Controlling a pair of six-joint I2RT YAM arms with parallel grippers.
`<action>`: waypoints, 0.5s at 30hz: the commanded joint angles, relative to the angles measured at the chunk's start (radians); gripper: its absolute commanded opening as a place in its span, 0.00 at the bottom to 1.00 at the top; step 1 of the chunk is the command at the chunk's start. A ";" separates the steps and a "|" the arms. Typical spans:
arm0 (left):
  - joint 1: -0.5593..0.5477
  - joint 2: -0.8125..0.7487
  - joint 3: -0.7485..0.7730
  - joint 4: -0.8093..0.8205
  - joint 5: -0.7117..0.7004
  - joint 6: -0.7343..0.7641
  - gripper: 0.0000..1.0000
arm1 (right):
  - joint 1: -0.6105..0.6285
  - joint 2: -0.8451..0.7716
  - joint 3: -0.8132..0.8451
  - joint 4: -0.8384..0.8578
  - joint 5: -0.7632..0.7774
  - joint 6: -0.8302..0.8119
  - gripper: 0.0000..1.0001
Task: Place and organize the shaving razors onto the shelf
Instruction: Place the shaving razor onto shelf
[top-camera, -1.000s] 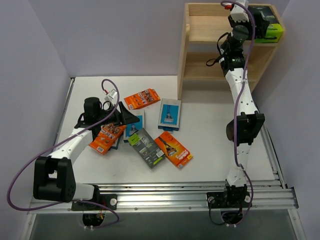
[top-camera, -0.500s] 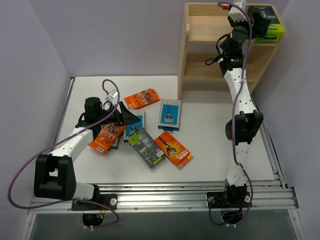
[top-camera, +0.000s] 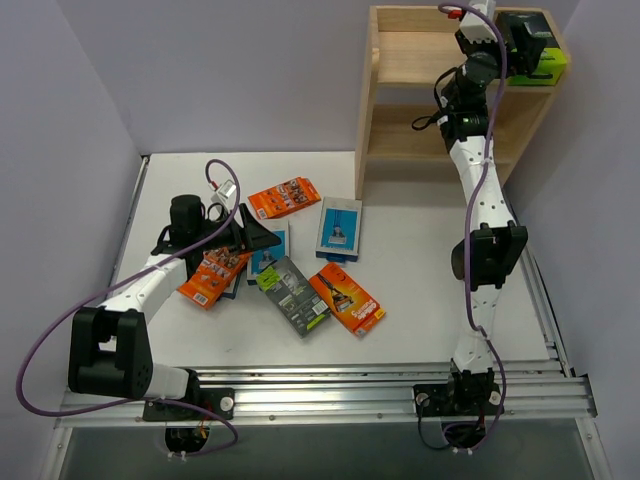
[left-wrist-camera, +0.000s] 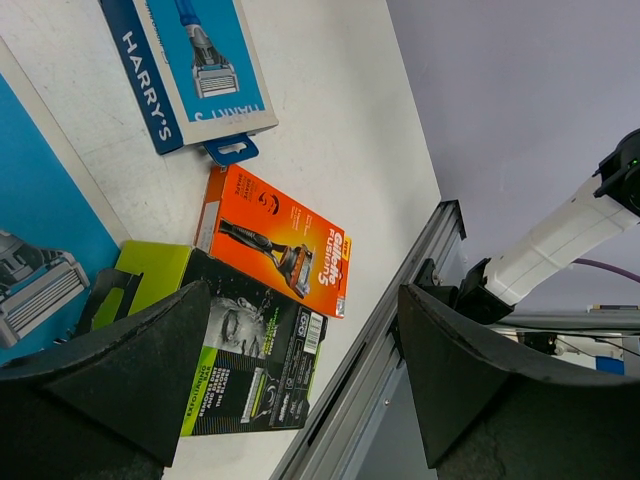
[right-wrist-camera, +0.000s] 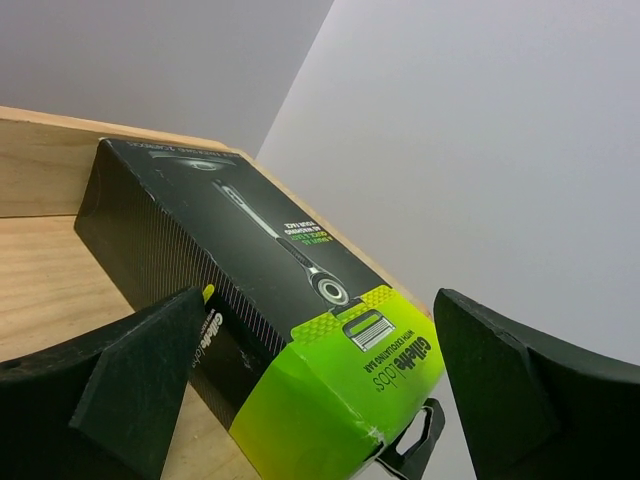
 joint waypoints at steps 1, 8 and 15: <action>-0.004 -0.032 0.022 -0.004 -0.005 0.037 0.85 | 0.016 -0.050 0.020 -0.080 -0.016 0.056 0.95; -0.002 -0.058 0.022 -0.050 -0.024 0.074 0.85 | 0.070 -0.094 -0.010 -0.143 -0.055 0.126 1.00; -0.010 -0.103 0.024 -0.063 -0.044 0.091 0.86 | 0.131 -0.146 -0.026 -0.133 -0.039 0.131 1.00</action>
